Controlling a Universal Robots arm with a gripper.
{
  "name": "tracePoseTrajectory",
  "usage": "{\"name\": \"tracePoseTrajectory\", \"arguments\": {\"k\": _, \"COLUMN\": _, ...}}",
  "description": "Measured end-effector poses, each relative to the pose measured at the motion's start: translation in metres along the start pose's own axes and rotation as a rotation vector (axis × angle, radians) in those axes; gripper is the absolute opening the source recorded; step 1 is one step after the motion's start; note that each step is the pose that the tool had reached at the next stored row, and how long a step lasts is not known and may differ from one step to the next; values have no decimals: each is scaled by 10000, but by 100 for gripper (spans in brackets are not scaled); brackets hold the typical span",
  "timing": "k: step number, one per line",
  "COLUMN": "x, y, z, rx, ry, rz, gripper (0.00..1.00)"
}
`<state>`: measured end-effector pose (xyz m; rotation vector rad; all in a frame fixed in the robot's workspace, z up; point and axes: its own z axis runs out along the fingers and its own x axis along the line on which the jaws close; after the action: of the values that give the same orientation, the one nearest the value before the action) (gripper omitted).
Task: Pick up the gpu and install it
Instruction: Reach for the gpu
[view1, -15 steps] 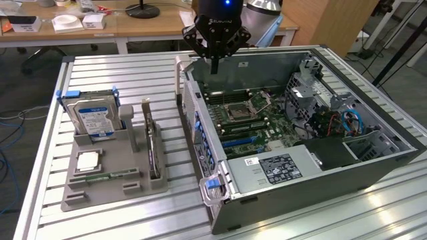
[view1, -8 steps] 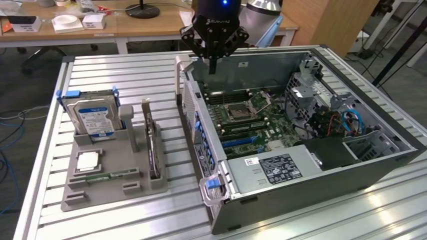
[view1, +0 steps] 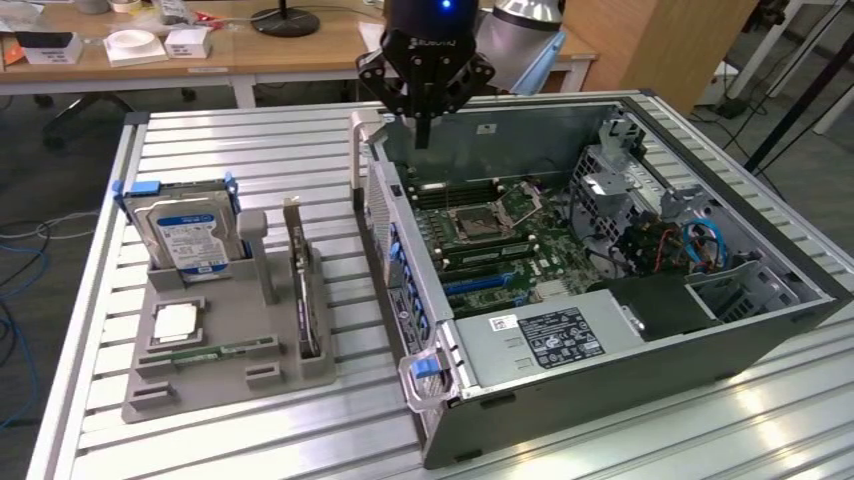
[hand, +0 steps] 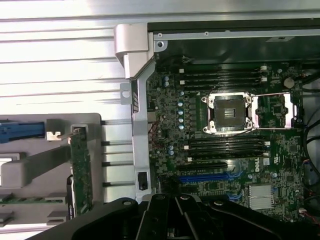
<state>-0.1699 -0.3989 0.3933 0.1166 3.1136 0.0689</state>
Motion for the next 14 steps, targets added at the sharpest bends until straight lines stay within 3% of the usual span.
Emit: {"name": "tracePoseTrajectory", "arguments": {"k": 14, "x": 83, "y": -6, "z": -2, "rx": 1, "ry": 0, "rz": 0, "gripper": 11}}
